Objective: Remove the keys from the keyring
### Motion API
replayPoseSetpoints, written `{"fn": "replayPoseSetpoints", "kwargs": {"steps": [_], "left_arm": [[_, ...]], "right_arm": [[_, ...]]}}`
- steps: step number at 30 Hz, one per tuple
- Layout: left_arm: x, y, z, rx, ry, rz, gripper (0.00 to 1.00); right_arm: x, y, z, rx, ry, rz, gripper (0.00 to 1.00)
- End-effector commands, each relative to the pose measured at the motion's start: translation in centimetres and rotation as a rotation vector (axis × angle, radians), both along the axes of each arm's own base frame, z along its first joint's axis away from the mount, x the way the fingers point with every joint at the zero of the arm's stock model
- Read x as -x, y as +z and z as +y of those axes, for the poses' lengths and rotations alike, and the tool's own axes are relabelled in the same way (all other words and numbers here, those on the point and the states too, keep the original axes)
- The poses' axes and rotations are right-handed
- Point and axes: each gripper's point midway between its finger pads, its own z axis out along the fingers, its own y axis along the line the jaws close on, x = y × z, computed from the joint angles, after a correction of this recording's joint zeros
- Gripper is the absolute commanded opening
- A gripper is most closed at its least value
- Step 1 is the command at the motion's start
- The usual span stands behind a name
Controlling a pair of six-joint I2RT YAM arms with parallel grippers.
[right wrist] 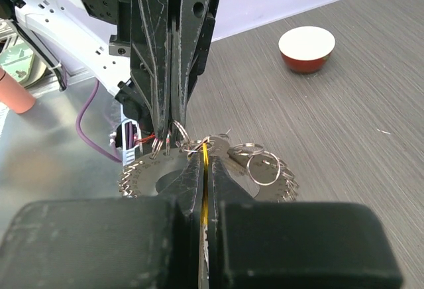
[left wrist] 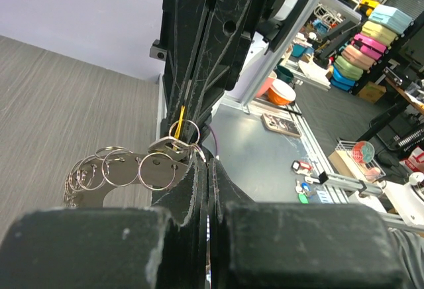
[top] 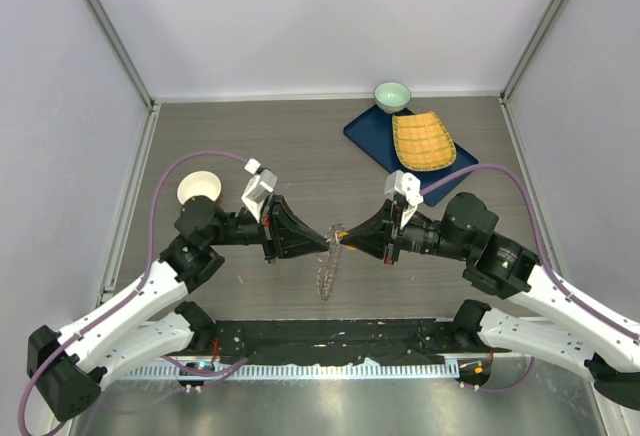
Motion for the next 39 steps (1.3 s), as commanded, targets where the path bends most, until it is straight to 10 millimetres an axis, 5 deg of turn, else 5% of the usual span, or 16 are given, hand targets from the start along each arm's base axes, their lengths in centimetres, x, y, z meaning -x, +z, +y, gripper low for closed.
{"fn": "replayPoseSetpoints", "kwargs": {"steps": [1, 11, 20, 33, 39], "left_arm": [[1.6, 0.1, 0.3, -0.016, -0.096, -0.060, 0.00], [0.7, -0.3, -0.2, -0.038, -0.063, -0.032, 0.00], [-2.2, 3.7, 1.3, 0.070, 0.216, 0.009, 0.00], [-2.7, 3.9, 2.1, 0.060, 0.286, 0.109, 0.00], [-3.1, 3.1, 2.5, 0.059, 0.325, 0.134, 0.00]], "right_arm": [[-1.3, 3.8, -0.5, -0.065, -0.070, -0.088, 0.01], [-1.4, 4.4, -0.7, -0.059, -0.076, -0.103, 0.01], [-1.2, 1.7, -1.3, -0.067, -0.099, -0.062, 0.01], [-2.0, -0.4, 0.5, -0.062, -0.079, -0.005, 0.01], [-2.2, 0.2, 0.8, -0.094, -0.085, -0.015, 0.01]]}}
